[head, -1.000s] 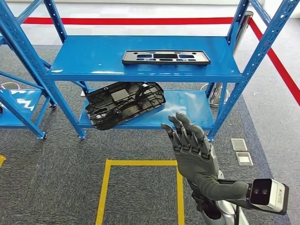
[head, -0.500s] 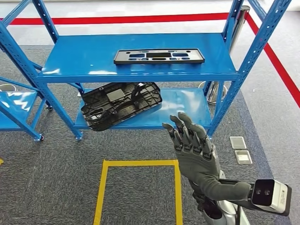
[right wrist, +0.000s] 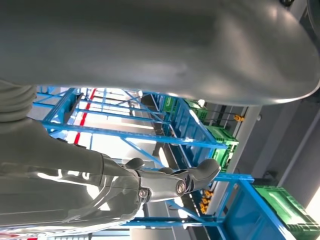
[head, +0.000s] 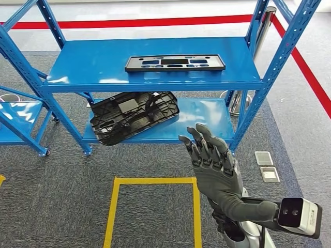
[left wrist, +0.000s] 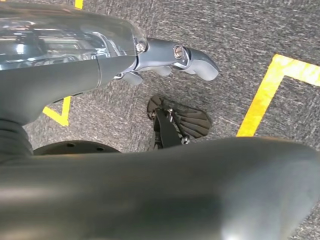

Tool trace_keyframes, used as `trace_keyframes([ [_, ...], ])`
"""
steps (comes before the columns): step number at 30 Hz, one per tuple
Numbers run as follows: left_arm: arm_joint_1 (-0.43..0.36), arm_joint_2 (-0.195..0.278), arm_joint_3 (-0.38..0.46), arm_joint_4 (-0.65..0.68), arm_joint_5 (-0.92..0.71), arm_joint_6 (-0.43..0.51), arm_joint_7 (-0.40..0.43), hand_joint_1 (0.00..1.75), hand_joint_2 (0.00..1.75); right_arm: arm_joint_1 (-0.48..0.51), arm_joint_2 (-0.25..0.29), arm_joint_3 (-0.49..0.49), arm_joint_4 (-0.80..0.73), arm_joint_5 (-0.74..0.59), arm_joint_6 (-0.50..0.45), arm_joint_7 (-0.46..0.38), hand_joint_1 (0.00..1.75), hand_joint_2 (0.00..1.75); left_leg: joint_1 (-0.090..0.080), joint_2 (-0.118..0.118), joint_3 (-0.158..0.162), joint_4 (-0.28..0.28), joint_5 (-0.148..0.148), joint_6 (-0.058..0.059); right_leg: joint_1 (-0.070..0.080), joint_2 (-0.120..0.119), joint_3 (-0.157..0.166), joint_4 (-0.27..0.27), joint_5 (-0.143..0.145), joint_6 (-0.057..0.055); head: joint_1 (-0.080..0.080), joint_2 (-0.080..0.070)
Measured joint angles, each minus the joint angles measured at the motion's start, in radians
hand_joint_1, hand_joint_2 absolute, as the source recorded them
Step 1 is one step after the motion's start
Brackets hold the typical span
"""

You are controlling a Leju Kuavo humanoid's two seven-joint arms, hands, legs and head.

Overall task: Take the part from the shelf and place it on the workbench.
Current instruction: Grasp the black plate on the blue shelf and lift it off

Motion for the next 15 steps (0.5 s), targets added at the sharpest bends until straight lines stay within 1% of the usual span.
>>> trace_keyframes([
  [1, 0.000, 0.000, 0.000, 0.000, 0.000, 0.000, -0.001, 0.00, 0.00, -0.002, 0.000, 0.000, 0.000, 0.000, 0.000, 0.000, 0.00, 0.00, 0.000, 0.000, 0.000, 0.000, 0.000, -0.002, 0.000, 0.000, 0.001, 0.000, 0.000, 0.000, 0.000, 0.000],
  [3, 0.001, 0.000, 0.000, 0.000, 0.000, -0.001, -0.004, 0.00, 0.00, -0.004, 0.000, 0.001, 0.000, 0.000, 0.000, 0.000, 0.00, 0.00, -0.002, 0.000, 0.001, 0.001, 0.000, -0.002, -0.002, 0.000, 0.002, -0.001, 0.001, 0.000, 0.000, 0.000],
  [10, 0.000, 0.000, 0.000, 0.000, 0.000, -0.003, -0.014, 0.00, 0.00, -0.007, 0.000, 0.004, -0.001, 0.001, -0.006, 0.000, 0.00, 0.00, -0.011, 0.000, -0.002, 0.012, -0.004, 0.006, -0.012, -0.001, 0.003, -0.002, 0.007, 0.010, 0.000, 0.000],
  [12, 0.000, 0.001, 0.000, 0.000, -0.001, -0.003, -0.014, 0.00, 0.00, -0.008, 0.000, 0.007, -0.001, 0.001, -0.009, 0.001, 0.00, 0.00, -0.014, 0.000, -0.004, 0.015, -0.005, 0.011, -0.015, -0.001, 0.003, -0.003, 0.010, 0.016, 0.000, 0.000],
  [13, 0.000, 0.001, 0.000, 0.000, -0.002, -0.003, -0.014, 0.00, 0.00, -0.009, 0.001, 0.008, -0.001, 0.000, -0.011, 0.001, 0.00, 0.00, -0.015, 0.000, -0.005, 0.013, -0.003, 0.016, -0.016, -0.001, 0.004, -0.006, 0.012, 0.020, 0.000, 0.000],
  [15, 0.000, 0.001, 0.000, 0.000, -0.006, -0.002, -0.014, 0.00, 0.00, -0.012, 0.002, 0.010, -0.002, 0.000, -0.013, 0.001, 0.00, 0.00, -0.010, 0.003, -0.001, 0.000, 0.007, 0.029, -0.015, 0.000, 0.003, -0.002, 0.008, 0.029, 0.000, 0.000],
])
